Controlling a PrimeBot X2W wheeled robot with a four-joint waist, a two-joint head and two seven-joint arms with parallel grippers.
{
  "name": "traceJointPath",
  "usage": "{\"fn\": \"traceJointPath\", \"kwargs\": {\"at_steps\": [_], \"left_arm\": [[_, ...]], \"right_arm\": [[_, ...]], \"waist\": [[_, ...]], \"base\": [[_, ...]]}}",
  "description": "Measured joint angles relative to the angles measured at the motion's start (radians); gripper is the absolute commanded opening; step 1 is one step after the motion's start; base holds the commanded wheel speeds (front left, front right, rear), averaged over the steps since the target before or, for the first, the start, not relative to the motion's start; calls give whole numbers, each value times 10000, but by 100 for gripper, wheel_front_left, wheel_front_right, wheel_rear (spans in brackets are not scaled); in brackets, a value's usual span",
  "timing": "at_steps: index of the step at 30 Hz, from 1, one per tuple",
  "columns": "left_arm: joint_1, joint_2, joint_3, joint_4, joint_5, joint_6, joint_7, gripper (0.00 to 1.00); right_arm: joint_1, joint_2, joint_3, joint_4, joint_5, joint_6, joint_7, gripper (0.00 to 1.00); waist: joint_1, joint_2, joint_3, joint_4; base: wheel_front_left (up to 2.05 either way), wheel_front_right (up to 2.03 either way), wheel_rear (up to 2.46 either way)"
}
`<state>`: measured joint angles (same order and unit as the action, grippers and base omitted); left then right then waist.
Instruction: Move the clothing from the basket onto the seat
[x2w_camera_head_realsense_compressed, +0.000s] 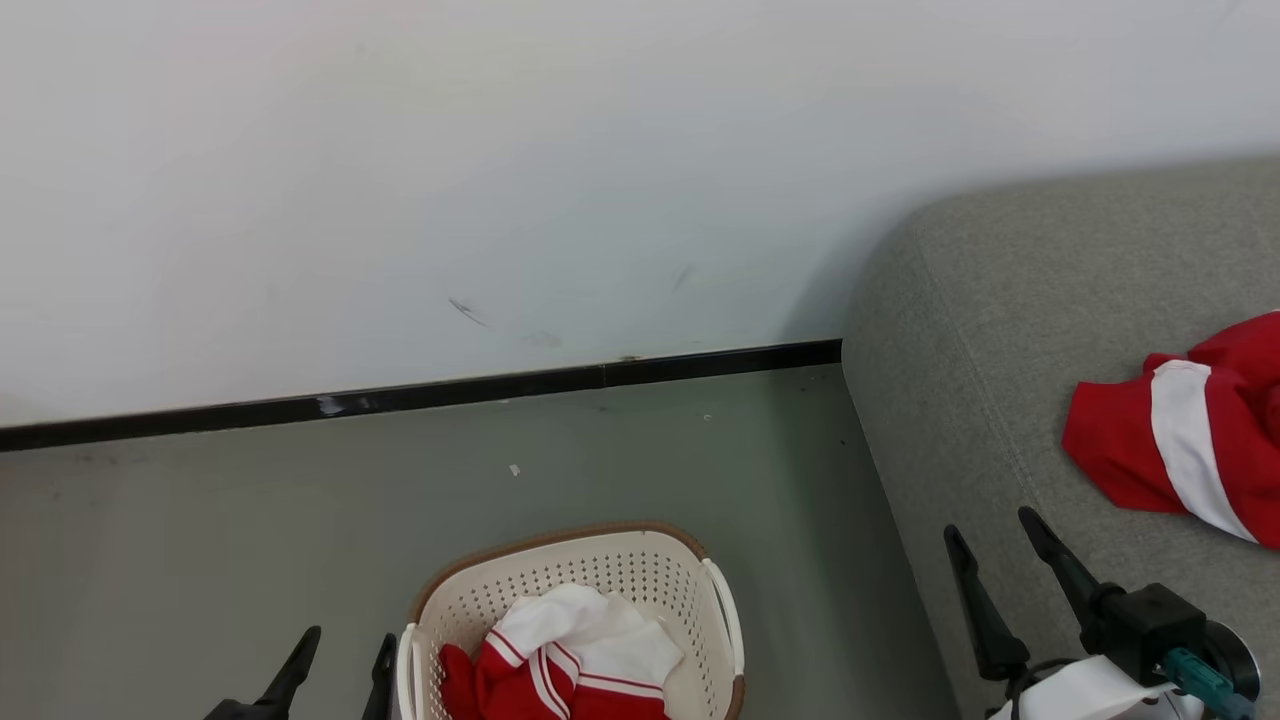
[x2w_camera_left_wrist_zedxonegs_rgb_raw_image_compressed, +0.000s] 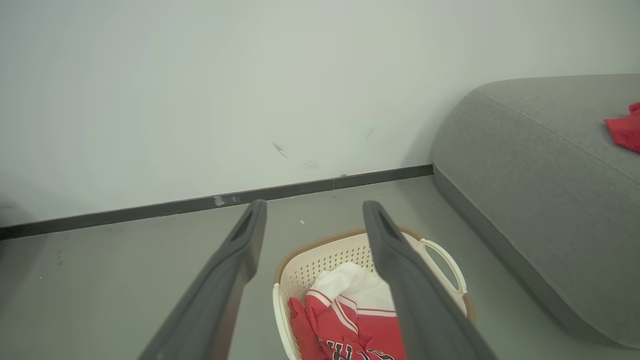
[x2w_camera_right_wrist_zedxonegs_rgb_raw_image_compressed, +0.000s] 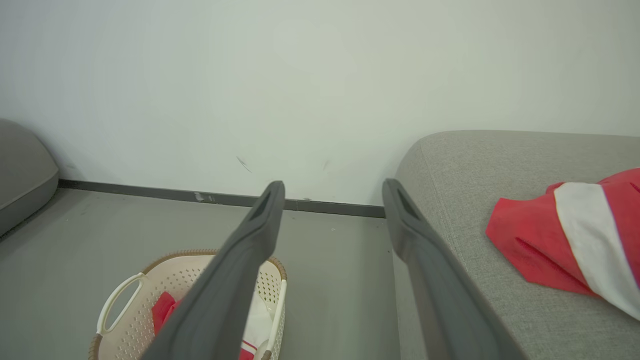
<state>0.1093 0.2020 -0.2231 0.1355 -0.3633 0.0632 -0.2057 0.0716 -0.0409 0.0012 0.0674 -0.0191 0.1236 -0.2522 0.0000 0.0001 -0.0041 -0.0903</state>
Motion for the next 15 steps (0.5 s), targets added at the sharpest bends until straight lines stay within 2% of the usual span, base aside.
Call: {"fn": "traceJointPath", "kwargs": {"at_steps": [15], "left_arm": [[-1370,-140,-815,1030,556,-322,261,100]], "right_arm": [[-198,10,-568,-828,-238,0,0,100]], "waist": [[0,0,1254,-173]], "base": [[0,0,0]]}}
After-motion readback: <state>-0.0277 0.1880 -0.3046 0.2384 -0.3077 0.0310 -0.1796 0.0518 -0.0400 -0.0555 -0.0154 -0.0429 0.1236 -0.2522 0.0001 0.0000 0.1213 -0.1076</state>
